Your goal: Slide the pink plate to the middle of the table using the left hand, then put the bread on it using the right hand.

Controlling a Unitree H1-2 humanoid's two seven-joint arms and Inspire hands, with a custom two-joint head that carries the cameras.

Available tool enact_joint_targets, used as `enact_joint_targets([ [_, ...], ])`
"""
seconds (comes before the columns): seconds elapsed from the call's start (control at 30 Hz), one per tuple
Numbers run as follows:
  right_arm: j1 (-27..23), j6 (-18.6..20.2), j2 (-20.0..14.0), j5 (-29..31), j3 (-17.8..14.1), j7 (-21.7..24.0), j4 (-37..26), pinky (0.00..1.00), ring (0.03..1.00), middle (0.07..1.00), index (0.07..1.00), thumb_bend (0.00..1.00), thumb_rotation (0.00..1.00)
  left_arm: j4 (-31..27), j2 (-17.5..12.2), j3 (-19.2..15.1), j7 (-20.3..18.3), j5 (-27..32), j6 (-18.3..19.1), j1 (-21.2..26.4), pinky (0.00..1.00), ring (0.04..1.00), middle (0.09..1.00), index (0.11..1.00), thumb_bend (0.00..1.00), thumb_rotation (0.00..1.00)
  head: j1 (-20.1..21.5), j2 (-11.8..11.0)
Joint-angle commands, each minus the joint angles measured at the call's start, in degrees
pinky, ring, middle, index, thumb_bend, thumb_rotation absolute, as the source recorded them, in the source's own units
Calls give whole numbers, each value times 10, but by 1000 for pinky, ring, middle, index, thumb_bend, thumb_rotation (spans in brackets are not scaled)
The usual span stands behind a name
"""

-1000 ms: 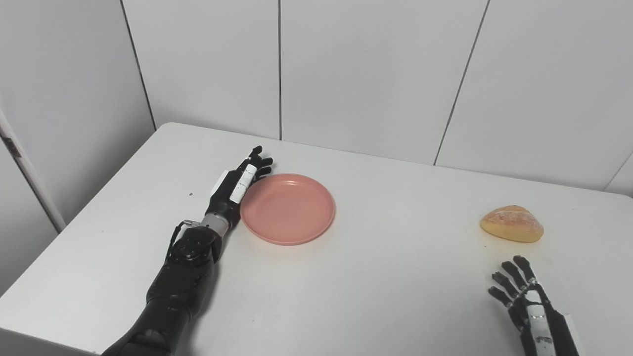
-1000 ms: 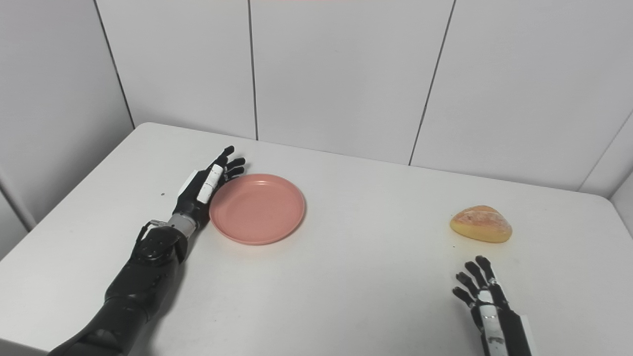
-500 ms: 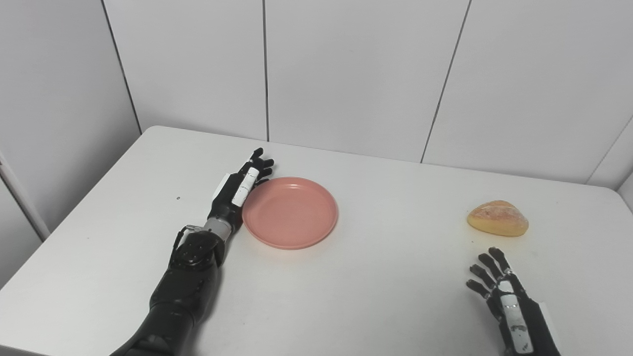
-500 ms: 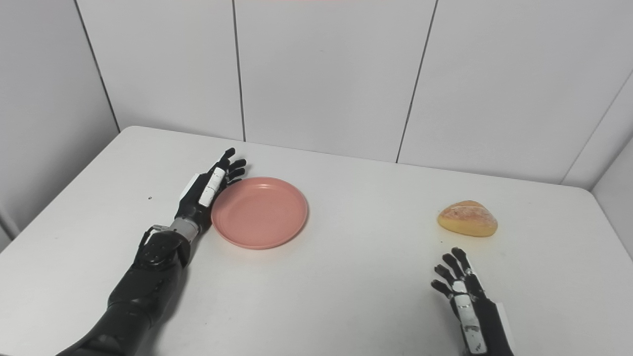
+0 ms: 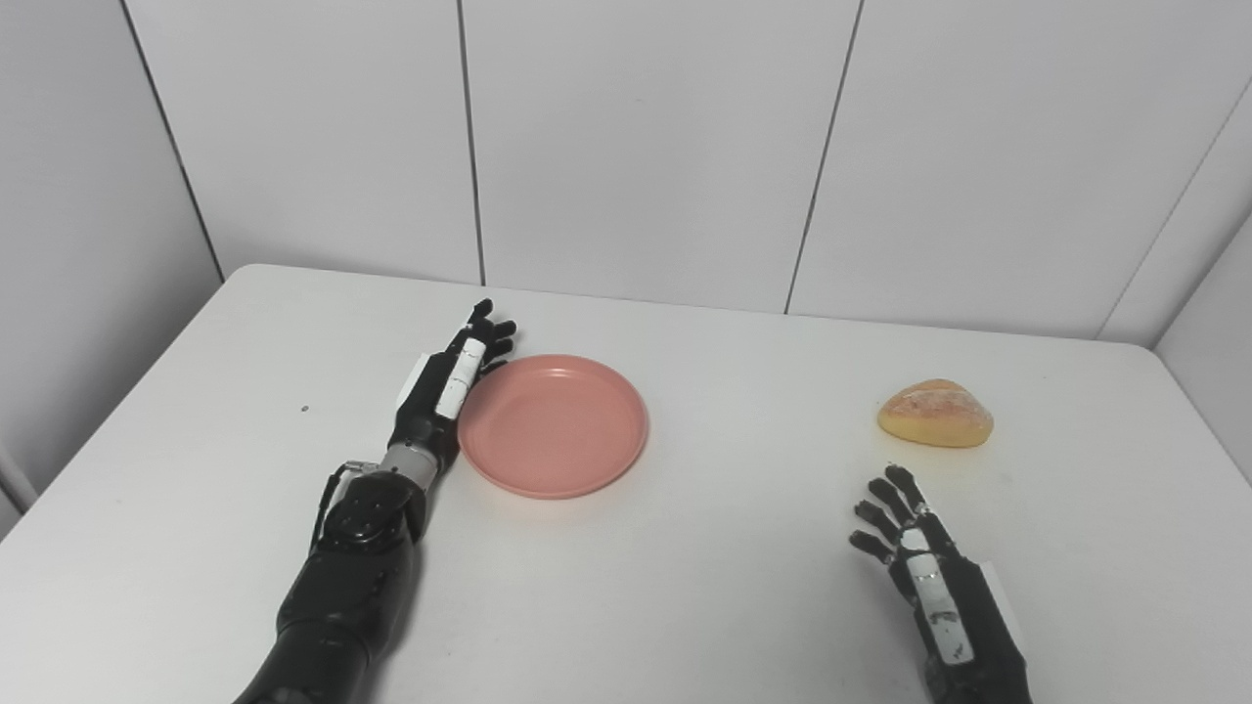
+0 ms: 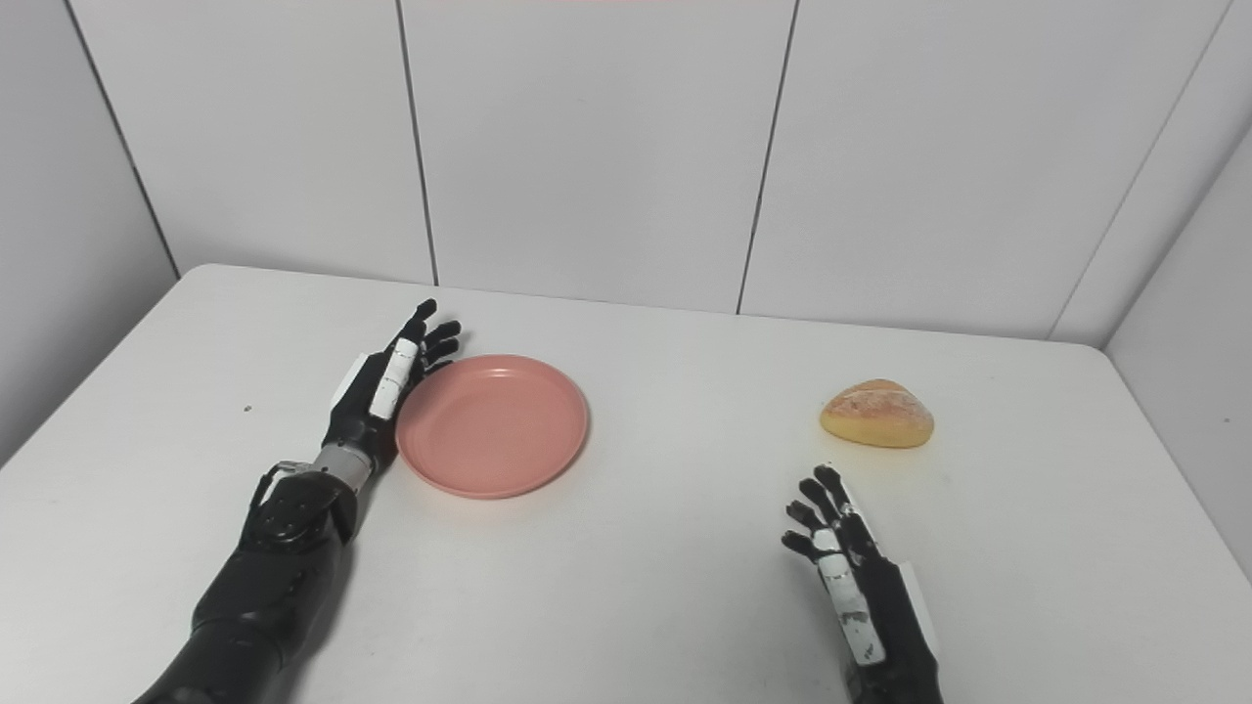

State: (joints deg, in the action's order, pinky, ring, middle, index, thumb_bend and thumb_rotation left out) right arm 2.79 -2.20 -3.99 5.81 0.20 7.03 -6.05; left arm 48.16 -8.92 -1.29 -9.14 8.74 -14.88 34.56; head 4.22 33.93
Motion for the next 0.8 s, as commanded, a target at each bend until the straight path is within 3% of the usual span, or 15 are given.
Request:
enact_joint_targets([
  [0.0,-13,3,14,-4,8,-4,-1,815,879,919,941,750,863,-4,46,22,-30,-4,28,5,890,895,892,973,904,929,9,0],
  [0.47,-18,3,26,-33,23,-17,0,793,872,917,945,745,890,-39,74,40,-48,0,40,-13,908,907,893,972,933,908,39,4],
  [0.6,-20,3,28,-35,24,-18,1,791,869,915,944,745,887,-43,86,45,-38,-6,53,-14,922,908,893,965,906,906,42,5],
  [0.77,-21,2,30,-36,24,-20,3,791,868,906,935,767,882,-45,98,53,-27,-19,63,-16,895,909,889,968,786,938,48,6],
])
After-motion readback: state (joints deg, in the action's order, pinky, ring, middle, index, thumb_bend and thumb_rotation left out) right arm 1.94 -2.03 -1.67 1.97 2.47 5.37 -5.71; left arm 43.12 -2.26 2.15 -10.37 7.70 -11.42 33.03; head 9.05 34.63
